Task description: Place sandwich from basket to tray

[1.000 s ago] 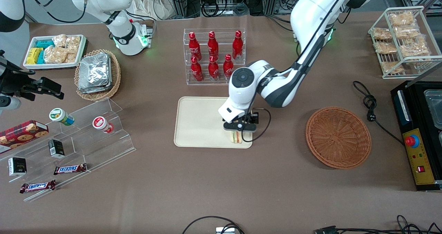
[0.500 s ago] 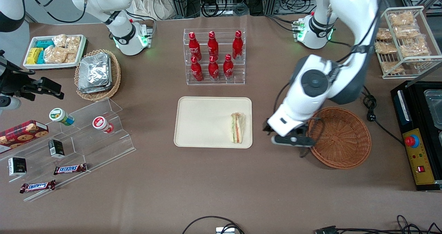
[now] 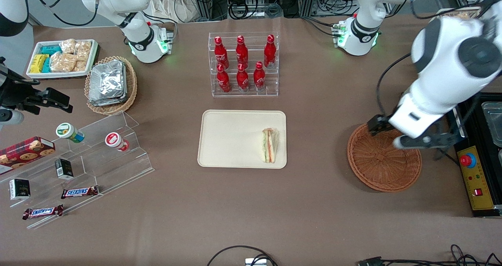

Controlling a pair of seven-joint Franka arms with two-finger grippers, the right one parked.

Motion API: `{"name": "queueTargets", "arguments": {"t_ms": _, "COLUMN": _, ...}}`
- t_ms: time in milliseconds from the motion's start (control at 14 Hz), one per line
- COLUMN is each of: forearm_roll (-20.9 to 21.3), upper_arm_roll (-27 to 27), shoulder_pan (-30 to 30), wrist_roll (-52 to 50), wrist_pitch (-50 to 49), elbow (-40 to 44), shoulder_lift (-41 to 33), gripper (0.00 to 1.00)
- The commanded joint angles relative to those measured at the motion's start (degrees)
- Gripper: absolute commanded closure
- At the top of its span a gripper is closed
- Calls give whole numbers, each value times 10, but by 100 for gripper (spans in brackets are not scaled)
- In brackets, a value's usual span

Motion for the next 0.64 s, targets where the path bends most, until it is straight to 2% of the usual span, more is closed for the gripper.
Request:
{"name": "queueTargets", "arguments": {"t_ms": 0, "forearm_roll": -9, "upper_arm_roll": 0, "shoulder_pan": 20, "wrist_roll": 34, "wrist_pitch": -25, "elbow": -57, "shoulder_lift": -81, "gripper": 0}}
{"name": "queueTargets", "arguments": {"t_ms": 214, "forearm_roll": -9, "upper_arm_roll": 3, "shoulder_pan": 23, "wrist_roll": 35, "wrist_pitch": -66, "elbow": -65, "shoulder_lift": -117, "gripper": 0}}
{"name": "queueTargets", "arguments": {"t_ms": 571, "forearm_roll": -10, "upper_arm_roll": 3, "shoulder_pan": 23, "wrist_roll": 38, "wrist_pitch": -82, "elbow": -65, "shoulder_lift": -128, "gripper": 0}}
